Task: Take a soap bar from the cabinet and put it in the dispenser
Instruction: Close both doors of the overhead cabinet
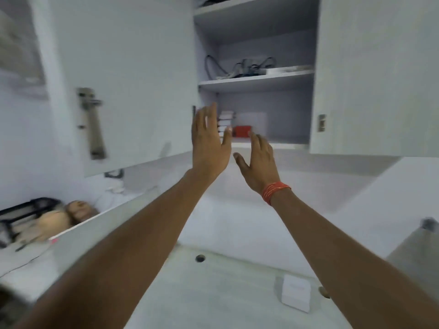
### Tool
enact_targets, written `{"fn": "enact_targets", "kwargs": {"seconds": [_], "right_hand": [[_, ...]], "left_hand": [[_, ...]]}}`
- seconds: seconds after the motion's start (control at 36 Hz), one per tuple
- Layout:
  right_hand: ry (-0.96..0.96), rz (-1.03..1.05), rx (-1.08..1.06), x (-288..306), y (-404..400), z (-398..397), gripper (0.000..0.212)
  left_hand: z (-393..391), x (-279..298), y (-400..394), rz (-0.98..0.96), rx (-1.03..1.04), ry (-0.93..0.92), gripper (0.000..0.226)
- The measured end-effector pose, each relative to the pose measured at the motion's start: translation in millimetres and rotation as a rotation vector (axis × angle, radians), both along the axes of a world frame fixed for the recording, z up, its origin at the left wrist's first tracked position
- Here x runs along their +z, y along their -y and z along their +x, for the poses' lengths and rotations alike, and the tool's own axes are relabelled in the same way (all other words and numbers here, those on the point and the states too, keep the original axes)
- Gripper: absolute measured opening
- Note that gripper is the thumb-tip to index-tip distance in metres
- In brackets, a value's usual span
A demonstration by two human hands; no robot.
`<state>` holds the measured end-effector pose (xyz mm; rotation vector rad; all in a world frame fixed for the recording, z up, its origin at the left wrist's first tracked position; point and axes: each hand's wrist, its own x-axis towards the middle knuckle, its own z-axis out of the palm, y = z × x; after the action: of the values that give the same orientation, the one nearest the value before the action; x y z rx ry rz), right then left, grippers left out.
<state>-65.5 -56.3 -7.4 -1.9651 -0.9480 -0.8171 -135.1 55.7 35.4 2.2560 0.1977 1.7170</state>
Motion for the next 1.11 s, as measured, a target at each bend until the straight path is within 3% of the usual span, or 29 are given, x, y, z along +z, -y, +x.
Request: {"fn": "enact_targets", "kwargs": {"seconds": [0.08, 0.22, 0.28, 0.39, 0.44, 0.56, 0.69, 0.81, 0.89, 0.97, 1.11], "right_hand": [[-0.007, -0.006, 0.143, -3.8, -41.0, -47.1, 0.068], [0.013, -0.016, 0.282, 1.8, -85.5, -96.2, 0.062], [-0.005, -0.001, 0.312, 7.7, -98.3, -106.5, 0.060], [0.015, 0.035, 0.328, 21.7, -122.2, -122.1, 0.056], [0.027, 0.057, 0.326, 24.8, -129.1, -127.4, 0.054], [0.072, 0.147, 0.335, 25.5, -126.2, -132.8, 0.048], [0.133, 0.211, 0.313, 28.1, -103.8, -131.8, 0.048], [0.216, 0.349, 0.267, 25.2, -71.9, -122.0, 0.054], [0.272, 0.453, 0.204, 23.0, -37.0, -103.3, 0.063], [0.271, 0.466, 0.091, 18.6, 1.5, -75.6, 0.051], [0.215, 0.349, -0.165, 4.4, 64.4, -13.3, 0.053]], "left_hand": [[-62.8, 6.2, -47.7, 0.006, 0.314, 0.181, 0.057], [-140.6, 14.9, -103.0, -0.385, 0.546, 0.276, 0.065], [-155.1, 12.2, -123.8, -0.502, 0.529, 0.234, 0.064], [-171.5, 10.7, -148.4, -0.653, 0.156, 0.166, 0.047], [-175.1, 7.8, -148.3, -0.613, 0.068, 0.203, 0.030], [-181.4, -3.2, -142.4, -0.402, -0.034, 0.279, 0.038], [-168.2, -12.3, -108.0, -0.255, -0.431, 0.364, 0.031], [-137.2, -22.5, -67.8, -0.252, -0.752, 0.269, 0.049], [-105.3, -27.5, -39.0, -0.145, -0.859, 0.171, 0.045], [-65.4, -30.0, -15.5, -0.038, -0.861, 0.061, 0.044], [35.0, -32.2, 15.7, 0.268, -0.538, -0.123, 0.073]]}}
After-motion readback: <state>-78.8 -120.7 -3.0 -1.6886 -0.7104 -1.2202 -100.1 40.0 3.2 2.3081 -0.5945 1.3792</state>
